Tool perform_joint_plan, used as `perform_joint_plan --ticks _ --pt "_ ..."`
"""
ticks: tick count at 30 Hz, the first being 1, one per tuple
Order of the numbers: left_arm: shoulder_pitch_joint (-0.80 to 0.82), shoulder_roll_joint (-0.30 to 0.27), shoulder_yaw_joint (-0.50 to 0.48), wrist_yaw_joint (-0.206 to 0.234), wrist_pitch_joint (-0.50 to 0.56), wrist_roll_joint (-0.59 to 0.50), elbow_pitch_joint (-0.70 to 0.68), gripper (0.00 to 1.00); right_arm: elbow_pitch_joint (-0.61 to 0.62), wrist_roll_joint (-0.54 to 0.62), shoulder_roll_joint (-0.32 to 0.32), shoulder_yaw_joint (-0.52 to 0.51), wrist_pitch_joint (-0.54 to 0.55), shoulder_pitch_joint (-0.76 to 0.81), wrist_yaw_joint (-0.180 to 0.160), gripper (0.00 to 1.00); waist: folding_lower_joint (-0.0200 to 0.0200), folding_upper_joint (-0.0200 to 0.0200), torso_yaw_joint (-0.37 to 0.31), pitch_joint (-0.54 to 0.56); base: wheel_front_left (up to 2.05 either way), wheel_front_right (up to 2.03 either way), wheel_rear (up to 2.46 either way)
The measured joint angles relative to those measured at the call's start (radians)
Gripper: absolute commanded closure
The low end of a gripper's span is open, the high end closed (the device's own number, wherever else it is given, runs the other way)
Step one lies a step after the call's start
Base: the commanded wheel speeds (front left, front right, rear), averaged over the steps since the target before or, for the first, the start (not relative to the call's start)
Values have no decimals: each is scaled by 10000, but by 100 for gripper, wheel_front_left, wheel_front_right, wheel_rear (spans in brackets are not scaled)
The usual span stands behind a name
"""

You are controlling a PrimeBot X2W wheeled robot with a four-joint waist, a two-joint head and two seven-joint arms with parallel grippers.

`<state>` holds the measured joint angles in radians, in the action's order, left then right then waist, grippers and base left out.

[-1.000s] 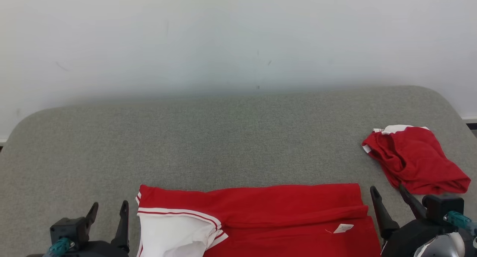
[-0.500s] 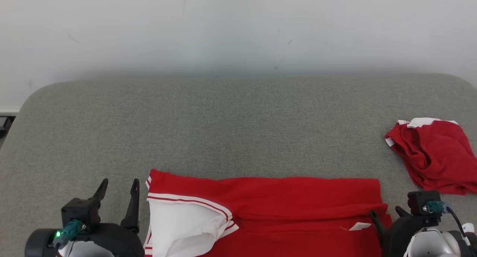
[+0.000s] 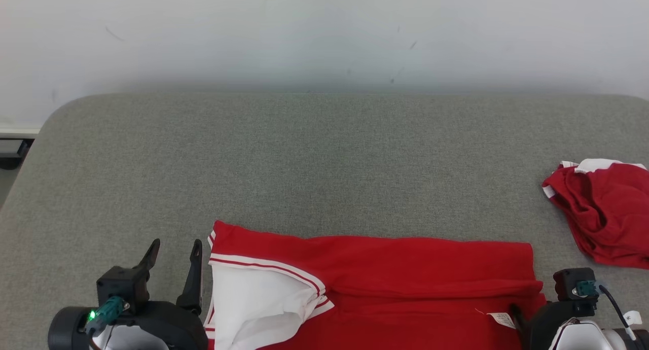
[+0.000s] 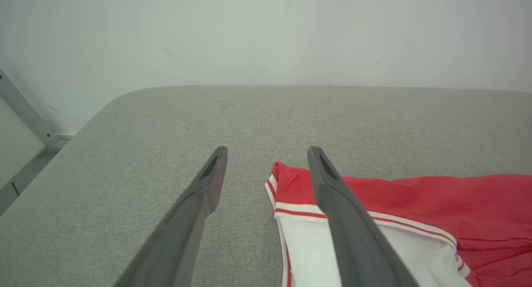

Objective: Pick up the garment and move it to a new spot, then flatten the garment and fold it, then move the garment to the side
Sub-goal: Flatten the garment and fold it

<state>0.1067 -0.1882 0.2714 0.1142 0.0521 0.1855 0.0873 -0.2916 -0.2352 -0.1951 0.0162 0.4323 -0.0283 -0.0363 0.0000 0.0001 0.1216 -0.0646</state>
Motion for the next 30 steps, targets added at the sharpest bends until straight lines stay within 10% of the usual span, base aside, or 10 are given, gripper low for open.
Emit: perform_joint_plan --ticks 22,27,30 --pt "8 2 -2 0 -46 -4 144 0 -899 -378 121 -345 -345 -672 -75 4 0 0 -70 -189 0 0 0" --pt "10 4 -6 0 -52 -4 188 0 -1076 -439 159 -355 -364 -865 -75 80 0 0 -70 -226 0 0 0" --pt "10 4 -12 0 -58 -4 203 0 -1204 -466 198 -380 -424 -894 -73 100 0 0 -79 -229 0 0 0"
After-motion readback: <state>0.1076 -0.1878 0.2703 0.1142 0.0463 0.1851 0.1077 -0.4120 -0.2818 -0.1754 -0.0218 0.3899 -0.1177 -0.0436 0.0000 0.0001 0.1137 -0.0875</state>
